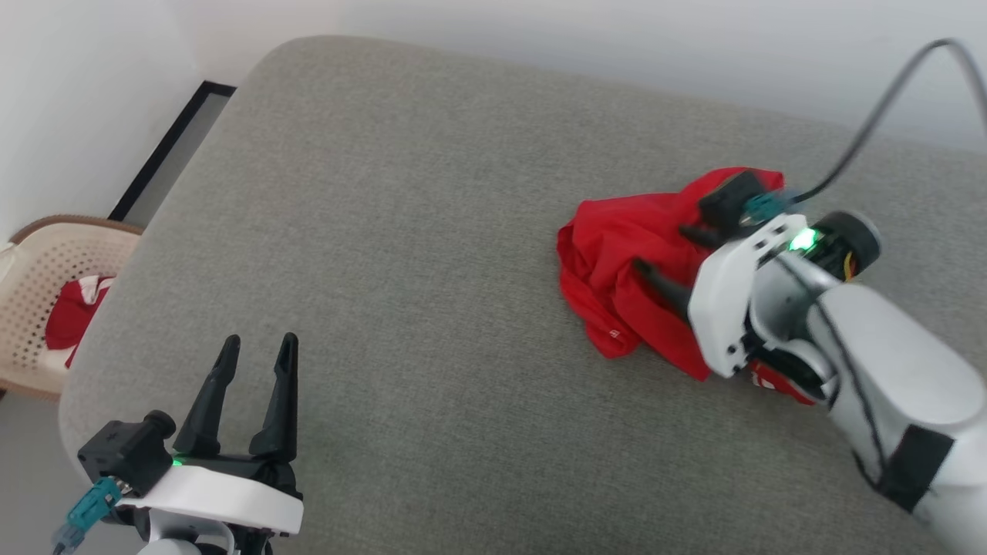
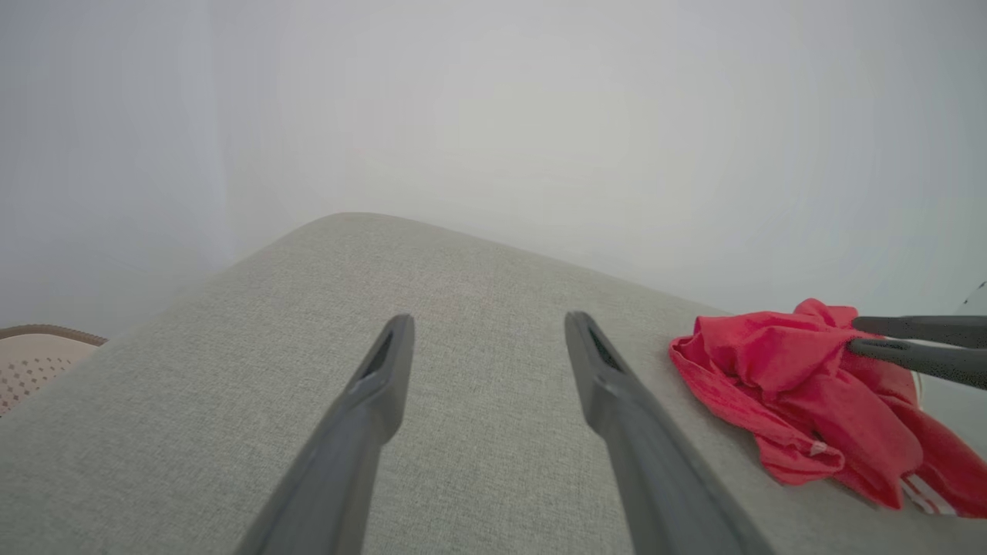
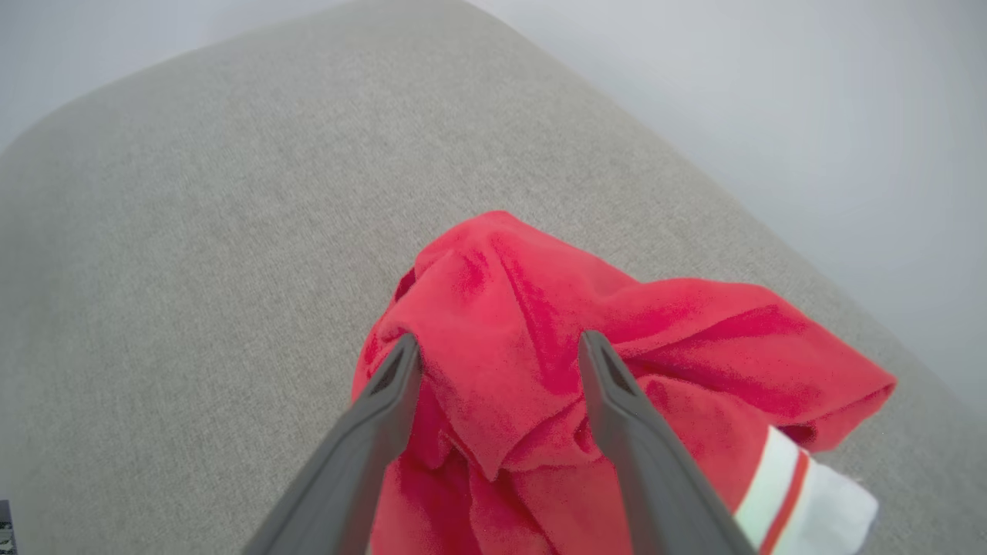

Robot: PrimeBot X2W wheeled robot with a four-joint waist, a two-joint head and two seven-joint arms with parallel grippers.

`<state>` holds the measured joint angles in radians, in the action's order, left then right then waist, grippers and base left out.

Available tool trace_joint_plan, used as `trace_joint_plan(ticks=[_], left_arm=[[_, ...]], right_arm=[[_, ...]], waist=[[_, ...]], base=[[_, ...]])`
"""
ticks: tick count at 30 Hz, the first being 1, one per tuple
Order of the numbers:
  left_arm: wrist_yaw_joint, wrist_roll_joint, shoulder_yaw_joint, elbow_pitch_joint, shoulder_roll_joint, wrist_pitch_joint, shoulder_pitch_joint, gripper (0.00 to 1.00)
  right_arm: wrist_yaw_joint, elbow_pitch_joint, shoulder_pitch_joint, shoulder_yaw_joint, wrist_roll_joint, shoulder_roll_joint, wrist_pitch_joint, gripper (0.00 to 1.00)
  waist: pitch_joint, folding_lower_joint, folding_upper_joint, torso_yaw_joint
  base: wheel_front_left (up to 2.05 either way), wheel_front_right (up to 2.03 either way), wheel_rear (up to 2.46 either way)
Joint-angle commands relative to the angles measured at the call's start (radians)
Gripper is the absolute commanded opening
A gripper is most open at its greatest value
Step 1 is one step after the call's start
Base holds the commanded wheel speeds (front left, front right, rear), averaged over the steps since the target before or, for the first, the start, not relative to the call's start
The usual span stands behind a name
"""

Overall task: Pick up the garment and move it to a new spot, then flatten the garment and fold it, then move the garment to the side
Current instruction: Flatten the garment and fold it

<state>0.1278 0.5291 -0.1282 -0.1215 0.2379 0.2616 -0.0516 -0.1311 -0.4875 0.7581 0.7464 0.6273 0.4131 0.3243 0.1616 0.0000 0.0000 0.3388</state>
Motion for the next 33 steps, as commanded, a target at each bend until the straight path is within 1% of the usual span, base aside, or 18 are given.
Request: trace_joint_plan(ticks=[1,4,8,11,14,18,22,26,33], left_arm=[[0.004,0.003,0.004,0.002,0.004,0.005,0.009,1.0],[0.004,0.002,0.01,0.006,0.007,0.005,0.016,1.0],[0.004,0.002,0.018,0.012,0.01,0.004,0.024,1.0],[0.004,0.001,0.017,0.016,0.012,0.004,0.023,1.0],[0.004,0.004,0.013,0.02,0.014,0.004,0.016,1.0],[0.004,0.005,0.001,0.021,0.015,0.004,-0.002,1.0],[0.004,0.01,-0.013,0.019,0.013,0.004,-0.014,1.0],[0.004,0.014,-0.02,0.015,0.012,0.004,-0.026,1.0],[0.004,0.018,-0.038,0.01,0.006,0.004,-0.051,1.0]], right_arm=[[0.001,0.019,-0.01,-0.014,0.003,0.012,-0.015,1.0],[0.001,0.064,-0.036,-0.065,0.001,0.046,-0.032,1.0],[0.001,0.124,-0.089,-0.165,-0.016,0.088,-0.042,1.0],[0.001,0.163,-0.145,-0.244,-0.029,0.116,-0.03,1.0],[0.001,0.192,-0.201,-0.306,-0.039,0.133,-0.008,1.0],[0.001,0.21,-0.258,-0.354,-0.055,0.143,0.011,1.0],[0.001,0.194,-0.276,-0.369,-0.062,0.127,0.029,1.0],[0.001,0.162,-0.26,-0.356,-0.067,0.119,0.047,1.0],[0.001,0.025,-0.192,-0.289,-0.065,0.105,0.071,1.0]], waist=[[-0.006,0.0,0.0,-0.011],[-0.012,0.0,0.0,-0.03],[-0.014,0.0,0.0,-0.052],[-0.01,0.0,0.0,-0.062],[-0.003,0.0,0.0,-0.067],[0.012,0.0,0.0,-0.061],[0.03,0.0,0.0,-0.046],[0.043,0.0,0.0,-0.032],[0.068,0.0,0.0,0.007]], base=[[0.0,0.0,0.0],[0.0,0.0,0.0],[0.0,0.0,0.0],[0.0,0.0,0.0],[0.0,0.0,0.0],[0.0,0.0,0.0],[0.0,0.0,0.0],[0.0,0.0,0.0],[0.0,0.0,0.0]])
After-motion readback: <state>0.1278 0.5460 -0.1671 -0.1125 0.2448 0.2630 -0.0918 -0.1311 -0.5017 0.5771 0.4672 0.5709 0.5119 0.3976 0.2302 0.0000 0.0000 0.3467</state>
